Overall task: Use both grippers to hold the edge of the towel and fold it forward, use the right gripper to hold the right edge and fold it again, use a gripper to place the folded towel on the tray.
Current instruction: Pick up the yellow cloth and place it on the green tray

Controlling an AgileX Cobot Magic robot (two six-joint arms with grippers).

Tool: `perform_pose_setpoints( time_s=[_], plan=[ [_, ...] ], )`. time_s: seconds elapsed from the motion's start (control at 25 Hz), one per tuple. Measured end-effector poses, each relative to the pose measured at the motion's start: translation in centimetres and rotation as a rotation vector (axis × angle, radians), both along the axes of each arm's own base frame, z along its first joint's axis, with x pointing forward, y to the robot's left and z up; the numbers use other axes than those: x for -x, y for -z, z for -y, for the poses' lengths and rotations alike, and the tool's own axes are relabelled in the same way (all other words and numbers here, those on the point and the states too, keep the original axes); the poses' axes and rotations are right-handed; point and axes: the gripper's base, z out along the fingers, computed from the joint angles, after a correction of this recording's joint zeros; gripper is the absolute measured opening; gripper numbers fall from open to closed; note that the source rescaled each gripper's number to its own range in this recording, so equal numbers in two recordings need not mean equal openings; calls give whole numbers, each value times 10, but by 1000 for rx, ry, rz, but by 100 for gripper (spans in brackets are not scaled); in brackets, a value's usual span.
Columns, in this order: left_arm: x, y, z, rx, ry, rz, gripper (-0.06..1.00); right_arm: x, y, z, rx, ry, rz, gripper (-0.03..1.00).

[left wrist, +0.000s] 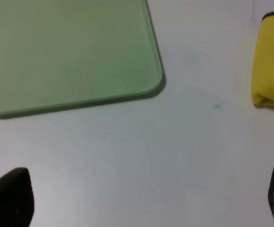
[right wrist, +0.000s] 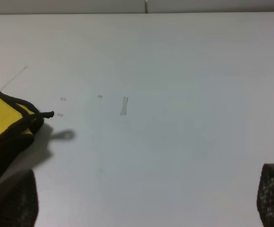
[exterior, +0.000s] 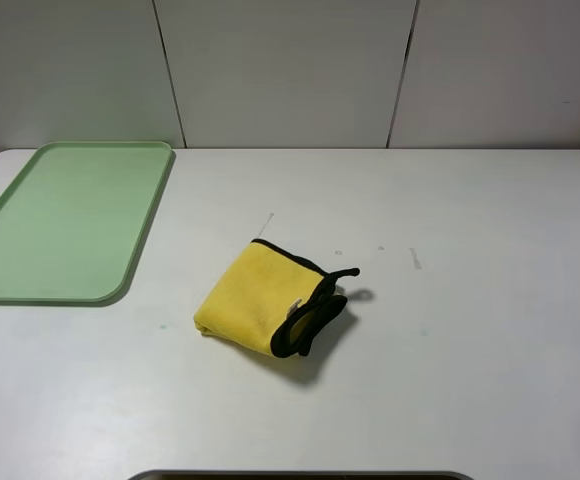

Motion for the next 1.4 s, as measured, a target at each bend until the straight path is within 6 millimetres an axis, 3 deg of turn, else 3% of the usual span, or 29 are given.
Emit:
perform_pose_setpoints(
  time_s=[1.4],
  plan=[
    [3,0,0,0,7,21,100,0,0,0,0,0,0,100]
  ],
)
